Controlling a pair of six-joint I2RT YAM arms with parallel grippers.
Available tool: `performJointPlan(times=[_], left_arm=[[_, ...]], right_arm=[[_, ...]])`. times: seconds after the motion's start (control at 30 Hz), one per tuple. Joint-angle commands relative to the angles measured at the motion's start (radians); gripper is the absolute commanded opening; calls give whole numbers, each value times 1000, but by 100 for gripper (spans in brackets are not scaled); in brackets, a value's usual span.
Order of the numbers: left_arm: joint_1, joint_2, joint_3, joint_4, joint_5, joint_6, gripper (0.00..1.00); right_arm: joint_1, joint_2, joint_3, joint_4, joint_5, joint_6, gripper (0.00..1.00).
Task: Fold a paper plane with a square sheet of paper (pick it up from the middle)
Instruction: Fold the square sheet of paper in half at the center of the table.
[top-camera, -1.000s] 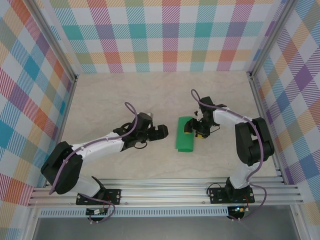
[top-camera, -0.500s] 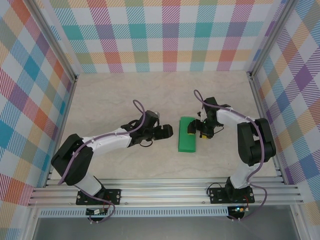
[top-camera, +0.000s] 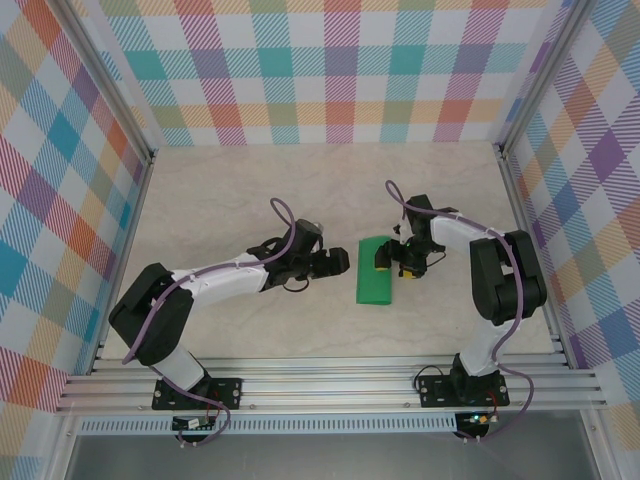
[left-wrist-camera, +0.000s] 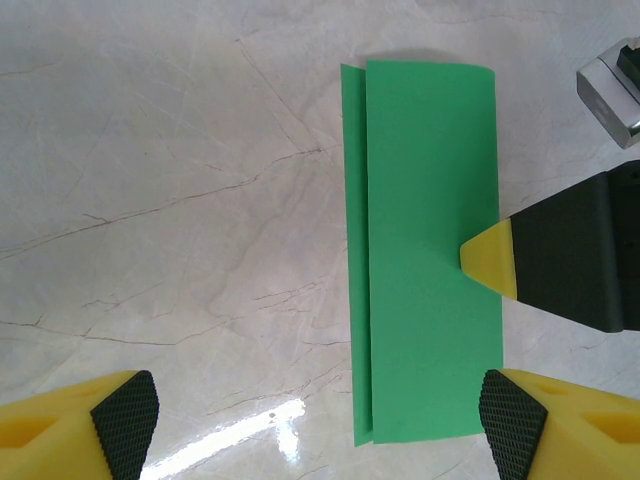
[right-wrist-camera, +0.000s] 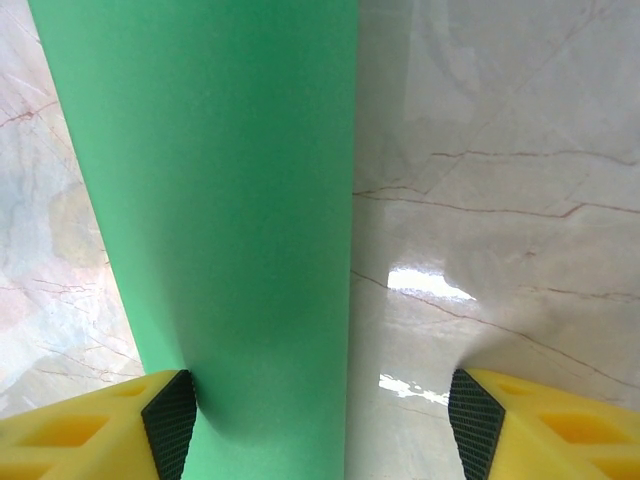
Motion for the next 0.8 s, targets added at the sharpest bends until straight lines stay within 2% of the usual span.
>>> performJointPlan(times=[0.0,0.17,0.77], left_arm=[[-10,22,28,13,2,-13,86],[-11,33,36,14,10,-12,86],[-13,45,42,15,15,-11,86]], right_arm=[[1,21,21,0,-50,4,70],[2,24,29,-5,-66,13,70],[27,20,67,-67,51,33,69]])
